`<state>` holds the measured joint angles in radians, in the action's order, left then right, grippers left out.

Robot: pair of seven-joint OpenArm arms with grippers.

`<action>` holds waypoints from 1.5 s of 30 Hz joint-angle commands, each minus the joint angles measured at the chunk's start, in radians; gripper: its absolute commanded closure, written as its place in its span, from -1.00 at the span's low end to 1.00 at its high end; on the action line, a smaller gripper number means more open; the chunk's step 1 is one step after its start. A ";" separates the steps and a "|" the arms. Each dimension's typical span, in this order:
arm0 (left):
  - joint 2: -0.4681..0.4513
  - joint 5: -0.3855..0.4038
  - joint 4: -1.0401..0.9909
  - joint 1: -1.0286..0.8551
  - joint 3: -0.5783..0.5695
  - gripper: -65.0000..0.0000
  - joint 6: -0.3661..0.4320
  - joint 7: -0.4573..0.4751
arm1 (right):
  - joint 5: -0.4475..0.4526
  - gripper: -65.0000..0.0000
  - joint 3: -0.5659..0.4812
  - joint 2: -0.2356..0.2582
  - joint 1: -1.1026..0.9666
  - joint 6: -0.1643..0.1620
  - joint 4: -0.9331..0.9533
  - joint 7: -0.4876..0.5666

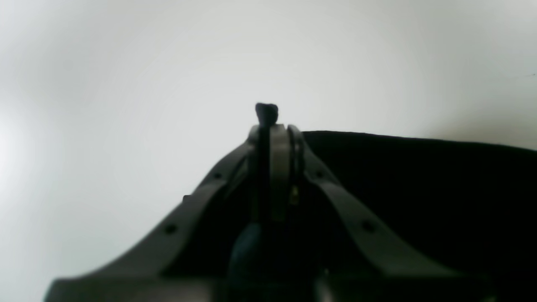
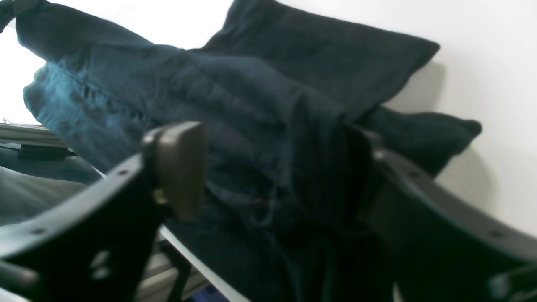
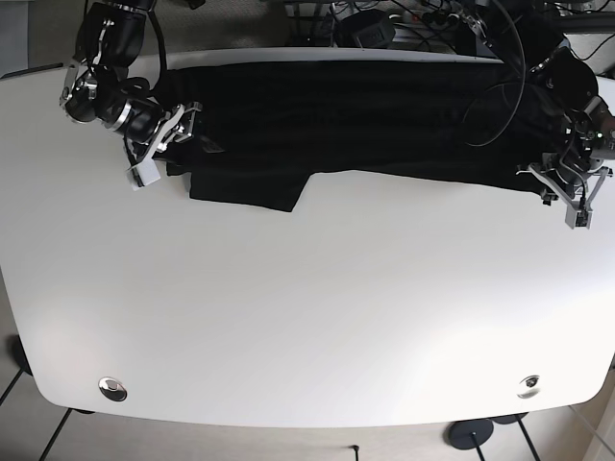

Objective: Fold the T-shirt properly
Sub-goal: 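Pull the folded strip toward the table middle with both grippers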

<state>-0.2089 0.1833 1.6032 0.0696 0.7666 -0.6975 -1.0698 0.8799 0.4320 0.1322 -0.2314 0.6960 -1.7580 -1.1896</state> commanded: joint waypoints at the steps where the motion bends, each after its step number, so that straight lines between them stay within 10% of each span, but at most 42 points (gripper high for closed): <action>1: -0.019 0.012 0.022 0.016 0.001 1.00 -0.001 0.017 | 0.023 0.02 -0.011 0.010 0.022 0.002 -0.012 0.015; 5: -0.019 0.012 0.027 0.017 0.006 1.00 -0.001 0.015 | 0.025 0.91 -0.012 0.008 0.031 0.002 -0.018 0.015; 14: -0.019 0.012 0.188 -0.011 0.144 1.00 -0.001 -0.201 | 0.029 0.94 -0.002 0.024 -0.061 0.002 -0.198 0.009; 23: -0.027 0.011 0.187 -0.201 0.193 1.00 -0.001 -0.206 | 0.022 0.93 0.052 0.050 -0.174 0.002 -0.193 0.010; 25: -0.027 0.006 0.188 -0.222 0.159 0.91 -0.001 -0.206 | 0.022 0.73 0.052 0.053 -0.181 0.002 -0.181 0.010; 31: -0.045 0.012 0.193 -0.236 0.124 -0.03 -0.001 -0.208 | 0.031 -0.75 0.106 0.067 -0.207 0.002 -0.196 0.014; 39: -0.004 0.005 0.279 -0.239 0.109 0.01 -0.001 -0.208 | 0.184 -0.85 0.104 0.074 -0.136 0.002 -0.247 0.010; 45: 0.009 0.005 0.164 -0.345 0.049 0.76 -0.001 -0.066 | -0.024 0.51 -0.140 0.017 -0.108 0.002 -0.205 0.023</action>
<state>-0.1833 0.1818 1.7481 -0.2863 0.8093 -0.6979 -1.1286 0.7921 0.2691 0.1295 -0.3485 0.6968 -1.9430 -1.1885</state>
